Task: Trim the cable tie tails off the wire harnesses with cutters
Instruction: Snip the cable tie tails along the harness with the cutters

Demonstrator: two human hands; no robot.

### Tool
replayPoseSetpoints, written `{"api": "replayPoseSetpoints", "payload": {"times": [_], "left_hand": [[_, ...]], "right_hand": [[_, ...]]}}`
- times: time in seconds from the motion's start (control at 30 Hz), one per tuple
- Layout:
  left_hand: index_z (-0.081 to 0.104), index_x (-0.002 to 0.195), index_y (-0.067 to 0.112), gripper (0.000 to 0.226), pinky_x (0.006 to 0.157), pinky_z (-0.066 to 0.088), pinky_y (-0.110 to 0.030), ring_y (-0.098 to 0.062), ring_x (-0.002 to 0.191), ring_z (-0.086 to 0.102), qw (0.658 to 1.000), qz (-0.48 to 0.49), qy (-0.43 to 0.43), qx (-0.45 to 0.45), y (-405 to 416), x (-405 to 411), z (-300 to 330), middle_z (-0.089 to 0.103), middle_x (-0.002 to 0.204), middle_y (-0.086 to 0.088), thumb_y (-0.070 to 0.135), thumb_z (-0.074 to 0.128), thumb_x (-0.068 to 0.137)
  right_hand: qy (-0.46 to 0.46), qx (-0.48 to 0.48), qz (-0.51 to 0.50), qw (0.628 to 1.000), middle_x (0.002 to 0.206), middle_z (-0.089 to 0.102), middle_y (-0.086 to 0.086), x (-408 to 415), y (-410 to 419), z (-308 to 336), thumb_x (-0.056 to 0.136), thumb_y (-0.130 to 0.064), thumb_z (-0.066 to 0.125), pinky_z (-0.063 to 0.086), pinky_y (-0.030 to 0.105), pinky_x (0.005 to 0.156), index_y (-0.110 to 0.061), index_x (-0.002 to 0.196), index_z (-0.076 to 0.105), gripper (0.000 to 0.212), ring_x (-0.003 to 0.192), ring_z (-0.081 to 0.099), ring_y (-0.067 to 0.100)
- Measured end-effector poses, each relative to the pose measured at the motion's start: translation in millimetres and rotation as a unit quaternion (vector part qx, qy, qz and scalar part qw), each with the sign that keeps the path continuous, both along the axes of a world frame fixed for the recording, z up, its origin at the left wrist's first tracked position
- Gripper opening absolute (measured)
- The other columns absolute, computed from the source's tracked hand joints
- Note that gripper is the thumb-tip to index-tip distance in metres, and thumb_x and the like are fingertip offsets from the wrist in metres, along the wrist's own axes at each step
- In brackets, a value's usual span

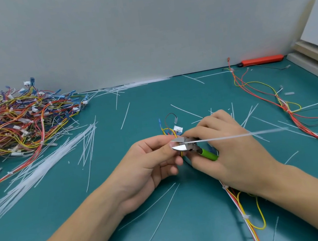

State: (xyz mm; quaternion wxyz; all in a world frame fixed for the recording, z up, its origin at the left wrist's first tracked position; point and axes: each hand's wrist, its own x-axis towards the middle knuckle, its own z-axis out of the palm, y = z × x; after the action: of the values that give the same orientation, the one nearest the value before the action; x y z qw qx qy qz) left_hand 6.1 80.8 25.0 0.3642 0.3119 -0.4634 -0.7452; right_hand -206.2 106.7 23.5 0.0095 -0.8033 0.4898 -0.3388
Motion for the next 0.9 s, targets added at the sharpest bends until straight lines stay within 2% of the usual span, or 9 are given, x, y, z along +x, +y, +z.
{"api": "replayPoseSetpoints", "payload": {"times": [0.1, 0.2, 0.33, 0.43, 0.53, 0.63, 0.73, 0.8, 0.9], "left_hand": [[0.077, 0.11, 0.003, 0.025, 0.069, 0.058, -0.024, -0.013, 0.073, 0.068, 1.0, -0.006, 0.015, 0.021, 0, 1, 1, 0.072, 0.092, -0.01, 0.015, 0.073, 0.088], [0.079, 0.103, 0.005, 0.021, 0.07, 0.06, -0.025, -0.016, 0.076, 0.072, 0.999, 0.008, 0.021, 0.033, -1, 2, 1, 0.075, 0.092, -0.012, 0.013, 0.074, 0.084], [0.079, 0.104, 0.003, 0.023, 0.072, 0.061, -0.027, -0.019, 0.079, 0.075, 0.998, 0.023, 0.026, 0.043, -2, 2, 1, 0.076, 0.092, -0.014, 0.008, 0.073, 0.082], [0.08, 0.098, 0.006, 0.019, 0.071, 0.061, -0.027, -0.018, 0.079, 0.075, 0.998, 0.032, 0.02, 0.045, -2, 1, 0, 0.076, 0.091, -0.014, 0.008, 0.074, 0.081], [0.08, 0.099, 0.005, 0.02, 0.07, 0.061, -0.027, -0.019, 0.077, 0.074, 0.998, 0.044, 0.022, 0.046, -2, 0, 0, 0.075, 0.091, -0.015, 0.008, 0.075, 0.08], [0.08, 0.1, 0.005, 0.021, 0.07, 0.061, -0.028, -0.02, 0.075, 0.073, 0.997, 0.05, 0.025, 0.049, -2, -1, 0, 0.074, 0.09, -0.015, 0.007, 0.076, 0.079], [0.079, 0.101, 0.003, 0.021, 0.07, 0.061, -0.028, -0.02, 0.074, 0.073, 0.997, 0.048, 0.029, 0.048, -1, -1, 0, 0.074, 0.088, -0.014, 0.006, 0.077, 0.08], [0.079, 0.101, 0.003, 0.022, 0.07, 0.061, -0.027, -0.019, 0.074, 0.073, 0.997, 0.049, 0.031, 0.048, -1, 0, 0, 0.074, 0.087, -0.014, 0.007, 0.077, 0.08], [0.08, 0.103, 0.004, 0.021, 0.067, 0.06, -0.025, -0.015, 0.07, 0.07, 0.998, 0.046, 0.022, 0.047, -2, 1, 1, 0.073, 0.085, -0.01, 0.01, 0.075, 0.083]], "right_hand": [[-0.003, 0.039, 0.002, 0.999, 0.094, 0.063, -0.011, 2, 2, 1, 0.085, -0.04, 0.062, 0.045, 0.028, 0.088, -0.029, 0.115, 0.073, 0.034, 0.096, 0.051, 0.019], [-0.004, 0.072, 0.003, 0.997, 0.103, 0.066, -0.014, 3, 0, 3, 0.083, -0.047, 0.057, 0.043, 0.027, 0.095, -0.028, 0.118, 0.07, 0.042, 0.104, 0.053, 0.017], [-0.023, 0.1, 0.002, 0.995, 0.111, 0.064, -0.017, 1, -1, 5, 0.082, -0.053, 0.059, 0.041, 0.023, 0.098, -0.027, 0.118, 0.067, 0.045, 0.113, 0.052, 0.012], [-0.026, 0.117, 0.015, 0.993, 0.116, 0.062, -0.018, -1, 0, 4, 0.083, -0.049, 0.064, 0.039, 0.018, 0.1, -0.027, 0.123, 0.064, 0.046, 0.118, 0.051, 0.008], [-0.005, 0.143, 0.029, 0.989, 0.127, 0.055, -0.02, -6, 0, 5, 0.082, -0.047, 0.065, 0.029, 0.006, 0.103, -0.027, 0.134, 0.057, 0.056, 0.127, 0.044, 0.002], [0.043, 0.166, 0.025, 0.985, 0.137, 0.047, -0.021, -20, -5, 9, 0.08, -0.057, 0.059, 0.023, 0.006, 0.11, -0.031, 0.144, 0.047, 0.071, 0.136, 0.034, -0.003], [0.088, 0.181, 0.036, 0.979, 0.125, 0.052, -0.024, -28, -8, 11, 0.08, -0.063, 0.054, 0.034, 0.016, 0.108, -0.041, 0.131, 0.052, 0.056, 0.127, 0.04, -0.002], [0.089, 0.179, 0.036, 0.979, 0.115, 0.052, -0.025, -25, -9, 9, 0.083, -0.065, 0.05, 0.037, 0.018, 0.102, -0.041, 0.122, 0.053, 0.046, 0.12, 0.043, 0.0], [0.068, 0.147, 0.023, 0.986, 0.109, 0.051, -0.026, -21, -8, 4, 0.085, -0.066, 0.05, 0.037, 0.018, 0.096, -0.038, 0.118, 0.056, 0.044, 0.112, 0.045, 0.001]]}}
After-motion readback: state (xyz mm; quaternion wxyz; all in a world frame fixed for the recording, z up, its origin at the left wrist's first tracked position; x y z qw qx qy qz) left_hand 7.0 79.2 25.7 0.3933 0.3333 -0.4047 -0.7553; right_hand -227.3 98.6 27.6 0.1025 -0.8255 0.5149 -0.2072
